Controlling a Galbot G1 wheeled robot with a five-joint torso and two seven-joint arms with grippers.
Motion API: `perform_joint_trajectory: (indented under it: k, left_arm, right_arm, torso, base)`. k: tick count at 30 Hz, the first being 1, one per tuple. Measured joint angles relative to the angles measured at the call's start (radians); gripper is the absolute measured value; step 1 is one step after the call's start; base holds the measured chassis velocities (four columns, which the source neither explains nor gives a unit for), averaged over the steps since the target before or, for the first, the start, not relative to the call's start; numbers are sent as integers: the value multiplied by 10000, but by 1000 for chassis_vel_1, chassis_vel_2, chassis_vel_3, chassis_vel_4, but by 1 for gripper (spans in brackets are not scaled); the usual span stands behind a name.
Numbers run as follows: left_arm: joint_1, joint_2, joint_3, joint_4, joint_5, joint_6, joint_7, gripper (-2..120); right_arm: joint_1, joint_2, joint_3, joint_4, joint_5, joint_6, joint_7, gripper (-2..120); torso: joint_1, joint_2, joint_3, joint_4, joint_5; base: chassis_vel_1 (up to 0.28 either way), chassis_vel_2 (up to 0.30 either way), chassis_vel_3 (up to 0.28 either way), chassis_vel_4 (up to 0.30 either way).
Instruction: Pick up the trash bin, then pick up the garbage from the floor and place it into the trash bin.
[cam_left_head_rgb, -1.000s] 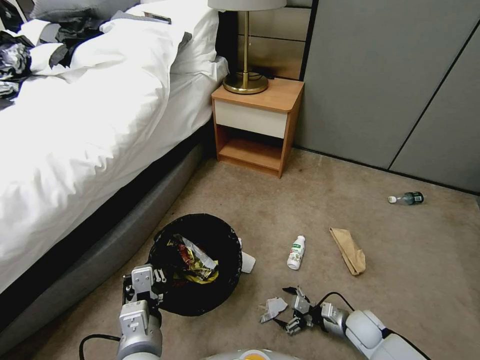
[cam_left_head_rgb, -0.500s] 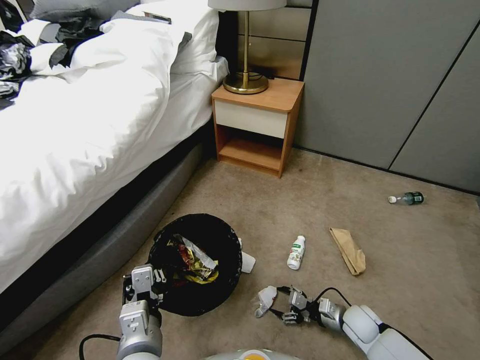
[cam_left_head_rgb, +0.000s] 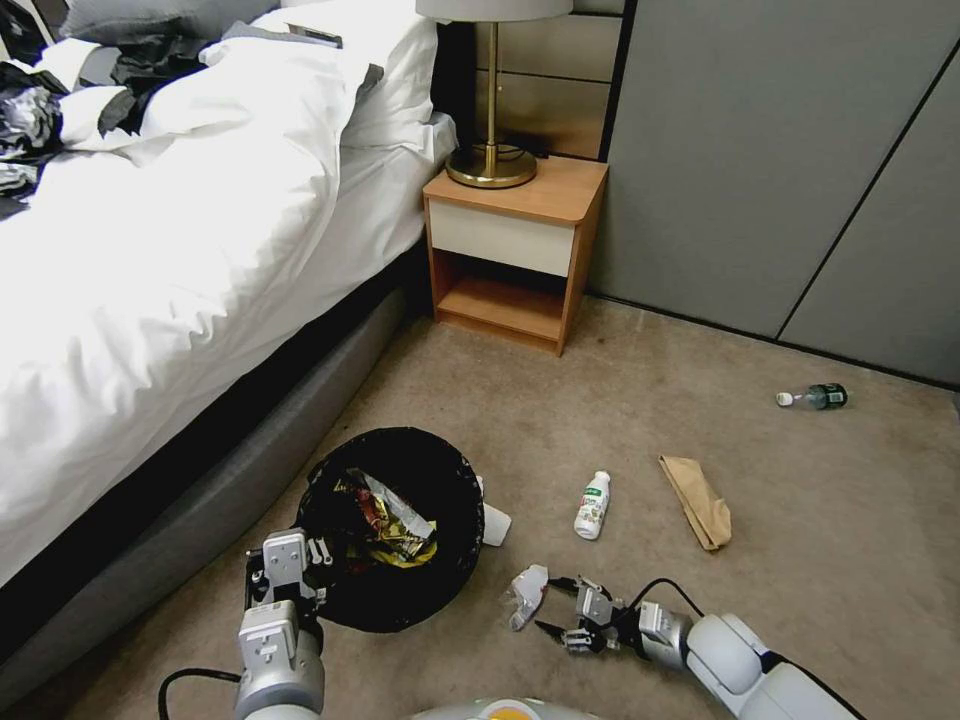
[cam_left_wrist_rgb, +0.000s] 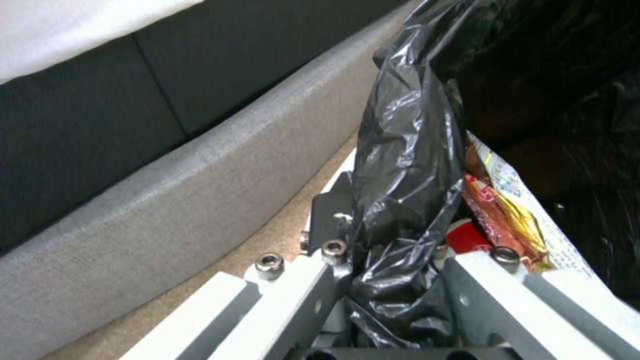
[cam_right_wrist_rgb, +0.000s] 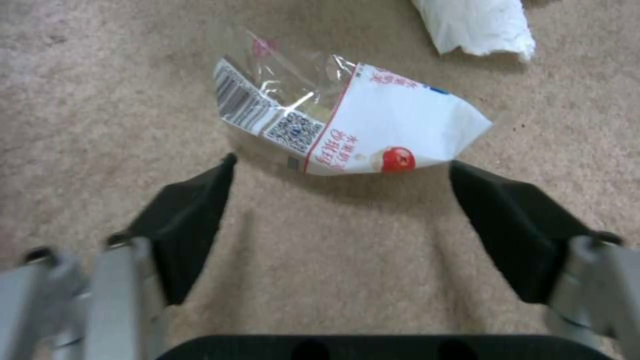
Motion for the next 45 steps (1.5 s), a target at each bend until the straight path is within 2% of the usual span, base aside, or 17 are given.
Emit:
perform_joint_trajectory:
  k: [3,10,18,23,25,32,45]
  left_arm:
    - [0,0,0,0,0,0,0,1]
    - [0,0,0,0,0,0,0,1]
    - [0,0,0,0,0,0,0,1]
    - [0,0,0,0,0,0,0,1]
    - [0,0,0,0,0,0,0,1]
    - [0,0,0,0,0,0,0,1]
    - [0,0,0,0,0,0,0,1]
  right_arm:
    - [-25,0,25,63,2,2,0,93]
    - [-11,124,153,102,179,2,40,102]
    - [64,284,253,72,726,-135,292,98]
    - [-50,344,251,281,1777,-530,671,86]
    - [-92,396,254,289,2054,-615,784,84]
    - [-299,714,274,182,3286,-982,1319,88]
    - [-324,1119,198,-174,3099,-1047,1378,89]
  torso:
    - [0,1,0,1,0]
    - [0,1,0,0,0]
    - [0,1,0,0,0]
    - [0,1,0,1,-1]
    - [0,1,0,0,1]
    - [0,1,0,0,-2]
    - [0,0,0,1,-1]
  base:
    - [0,0,0,0]
    - [0,0,0,0]
    - [0,0,0,0]
    - [0,0,0,0]
    - [0,0,0,0]
    - [0,0,0,0]
    - [0,0,0,0]
